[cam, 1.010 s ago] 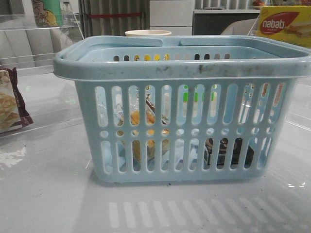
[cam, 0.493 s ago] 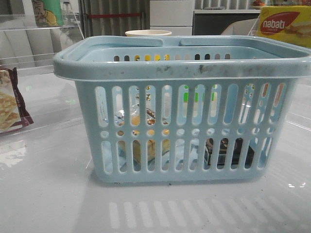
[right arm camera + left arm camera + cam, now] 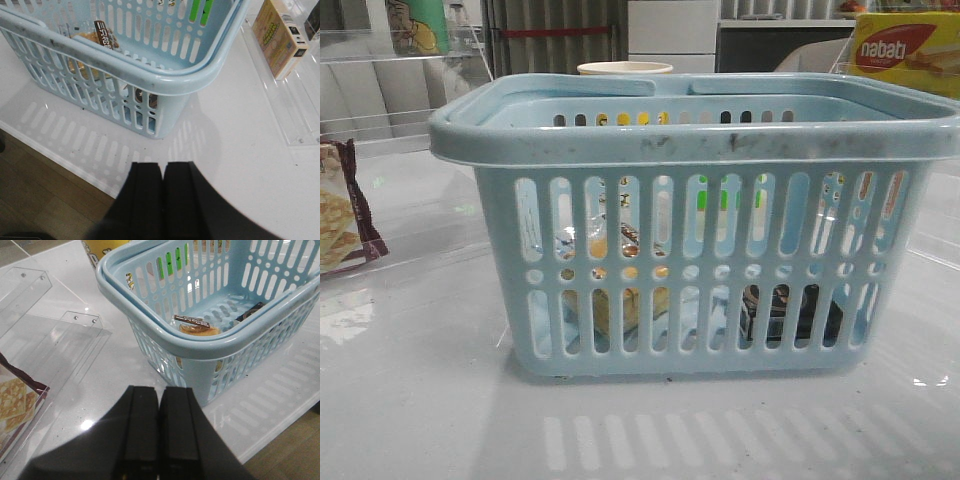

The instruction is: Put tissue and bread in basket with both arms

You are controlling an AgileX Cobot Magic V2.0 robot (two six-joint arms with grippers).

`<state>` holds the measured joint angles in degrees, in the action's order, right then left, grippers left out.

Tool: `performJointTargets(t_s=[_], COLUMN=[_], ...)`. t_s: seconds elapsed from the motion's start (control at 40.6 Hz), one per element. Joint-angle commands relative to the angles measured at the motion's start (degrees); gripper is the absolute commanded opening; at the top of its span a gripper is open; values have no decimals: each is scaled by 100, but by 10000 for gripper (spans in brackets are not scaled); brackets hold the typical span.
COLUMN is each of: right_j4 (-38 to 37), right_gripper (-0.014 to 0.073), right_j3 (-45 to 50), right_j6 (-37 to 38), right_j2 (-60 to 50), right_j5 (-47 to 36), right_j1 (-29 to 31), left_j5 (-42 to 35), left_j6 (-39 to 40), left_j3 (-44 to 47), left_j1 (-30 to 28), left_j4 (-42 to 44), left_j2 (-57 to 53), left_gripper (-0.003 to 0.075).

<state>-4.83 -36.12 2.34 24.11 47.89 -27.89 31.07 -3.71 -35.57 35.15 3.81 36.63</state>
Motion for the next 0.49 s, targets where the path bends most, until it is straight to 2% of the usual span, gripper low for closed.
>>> performJointTargets(t_s=[0.0,0.246,0.345,0.468], right_j4=[-90,-90,-90,-90], right_gripper=[67,67,67,67], right_j3=[-158,-158,-158,-158], right_j6=[-39,-39,-39,-39], right_j2=[24,24,24,24], right_j5=[-384,-384,-379,-373], right_j1=[10,10,10,10], left_j5=[-473,-481,-555,-1020], left_j6=[65,65,65,65], left_j3=[-169,-148,-27,505], left_j1=[31,19,-344,-1164], left_j4=[12,45,159,63], left_j2=[-2,-172,-580,-1266], left_gripper=[94,95,95,94])
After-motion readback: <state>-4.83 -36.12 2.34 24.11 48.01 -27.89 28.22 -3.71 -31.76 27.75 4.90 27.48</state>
